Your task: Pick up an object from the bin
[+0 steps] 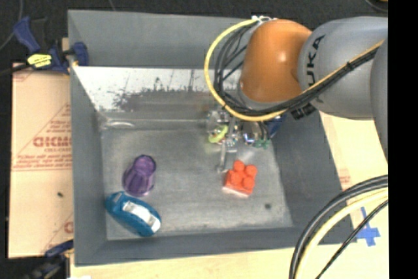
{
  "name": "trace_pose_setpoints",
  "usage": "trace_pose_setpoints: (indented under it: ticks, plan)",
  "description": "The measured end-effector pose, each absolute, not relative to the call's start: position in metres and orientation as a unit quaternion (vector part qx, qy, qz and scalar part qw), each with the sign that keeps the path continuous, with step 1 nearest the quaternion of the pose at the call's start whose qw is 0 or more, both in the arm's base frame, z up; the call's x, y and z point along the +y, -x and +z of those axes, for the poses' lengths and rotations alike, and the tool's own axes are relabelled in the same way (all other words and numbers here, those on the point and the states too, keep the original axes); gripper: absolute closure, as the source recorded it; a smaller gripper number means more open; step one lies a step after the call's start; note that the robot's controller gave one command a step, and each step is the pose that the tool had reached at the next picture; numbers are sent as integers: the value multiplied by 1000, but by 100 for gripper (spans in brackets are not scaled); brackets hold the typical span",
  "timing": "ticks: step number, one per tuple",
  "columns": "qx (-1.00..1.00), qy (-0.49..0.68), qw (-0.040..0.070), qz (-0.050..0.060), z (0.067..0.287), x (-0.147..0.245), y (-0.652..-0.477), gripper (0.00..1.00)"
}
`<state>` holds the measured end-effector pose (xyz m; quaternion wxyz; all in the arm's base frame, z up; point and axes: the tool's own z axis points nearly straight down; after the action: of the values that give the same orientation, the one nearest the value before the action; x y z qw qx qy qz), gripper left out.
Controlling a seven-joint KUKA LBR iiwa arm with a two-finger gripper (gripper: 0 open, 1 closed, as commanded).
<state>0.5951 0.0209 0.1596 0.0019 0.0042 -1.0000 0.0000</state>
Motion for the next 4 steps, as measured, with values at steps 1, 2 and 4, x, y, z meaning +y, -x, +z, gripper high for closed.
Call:
trace_pose_setpoints:
  ticks: [1, 2, 4]
  plan:
    - [-1000, -4, -2, 0, 165, 21, -597, 0]
    - [-999, 42, -1, 0, 148, -28, -627, 0]
    - [-997, -72, -2, 0, 71, -72, -637, 0]
